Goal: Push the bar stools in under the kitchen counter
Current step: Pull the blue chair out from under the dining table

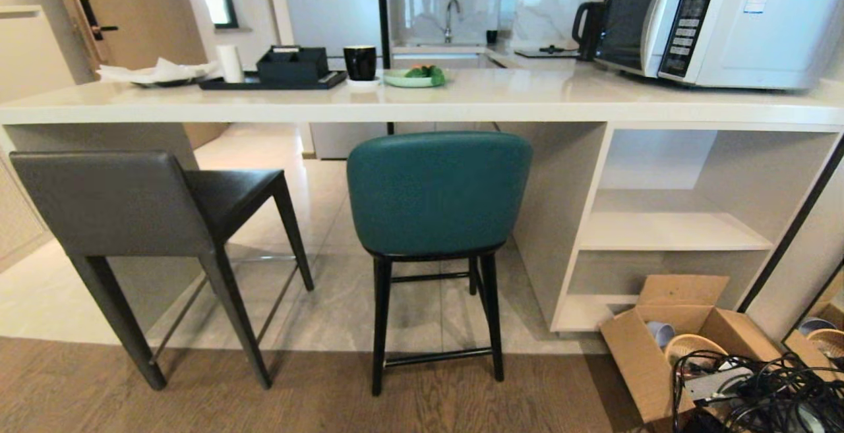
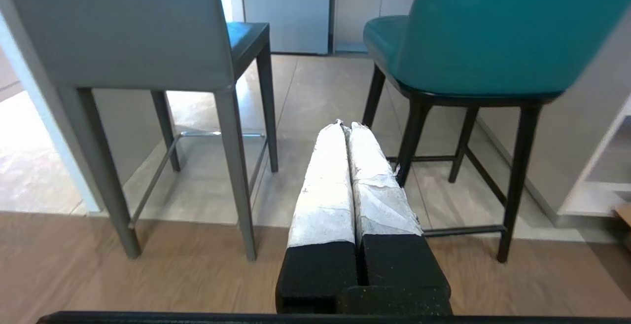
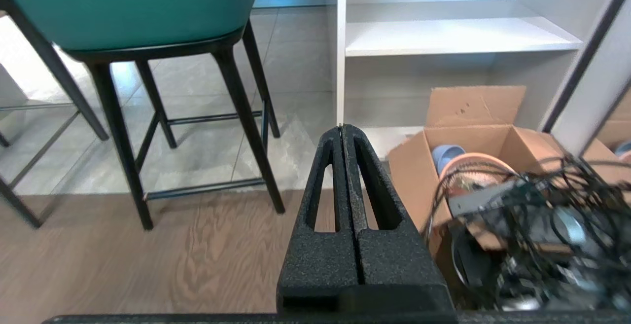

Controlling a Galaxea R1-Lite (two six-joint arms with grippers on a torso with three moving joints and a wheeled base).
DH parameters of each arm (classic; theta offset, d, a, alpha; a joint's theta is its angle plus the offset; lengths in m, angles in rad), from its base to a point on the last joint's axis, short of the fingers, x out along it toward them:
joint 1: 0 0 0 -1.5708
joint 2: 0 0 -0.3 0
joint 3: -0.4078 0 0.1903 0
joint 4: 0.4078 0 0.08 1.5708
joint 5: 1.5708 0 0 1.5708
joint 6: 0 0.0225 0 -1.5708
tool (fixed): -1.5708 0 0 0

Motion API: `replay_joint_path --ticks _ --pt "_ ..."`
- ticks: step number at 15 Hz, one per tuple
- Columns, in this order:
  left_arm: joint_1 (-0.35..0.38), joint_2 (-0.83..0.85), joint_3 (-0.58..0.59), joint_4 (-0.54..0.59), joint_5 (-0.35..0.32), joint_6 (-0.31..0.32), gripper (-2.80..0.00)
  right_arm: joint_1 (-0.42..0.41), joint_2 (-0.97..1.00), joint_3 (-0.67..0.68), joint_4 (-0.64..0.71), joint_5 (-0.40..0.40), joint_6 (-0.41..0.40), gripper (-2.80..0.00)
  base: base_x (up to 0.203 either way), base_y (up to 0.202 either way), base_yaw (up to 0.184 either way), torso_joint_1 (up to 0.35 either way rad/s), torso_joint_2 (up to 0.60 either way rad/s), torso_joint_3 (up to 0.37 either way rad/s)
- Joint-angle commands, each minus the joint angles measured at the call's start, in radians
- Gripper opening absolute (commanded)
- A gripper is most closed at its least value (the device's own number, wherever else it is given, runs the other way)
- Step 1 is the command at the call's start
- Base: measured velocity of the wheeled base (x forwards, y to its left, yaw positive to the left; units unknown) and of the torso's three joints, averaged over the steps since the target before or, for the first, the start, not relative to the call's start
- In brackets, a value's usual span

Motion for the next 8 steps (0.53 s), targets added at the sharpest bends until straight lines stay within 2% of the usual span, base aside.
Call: replay_joint_path --ticks 1,8 --pt "0.001 0.001 0.040 -0.002 0.000 0.000 -2.80 -0.001 0.000 0.002 0.000 0.000 0.000 -2.80 0.195 0.000 0.002 0.002 0.00 0.002" --pt "0.001 0.001 0.040 -0.002 0.000 0.000 -2.80 0.000 0.000 0.002 0.000 0.000 0.000 -2.80 0.198 0.000 0.002 0.002 0.00 0.001"
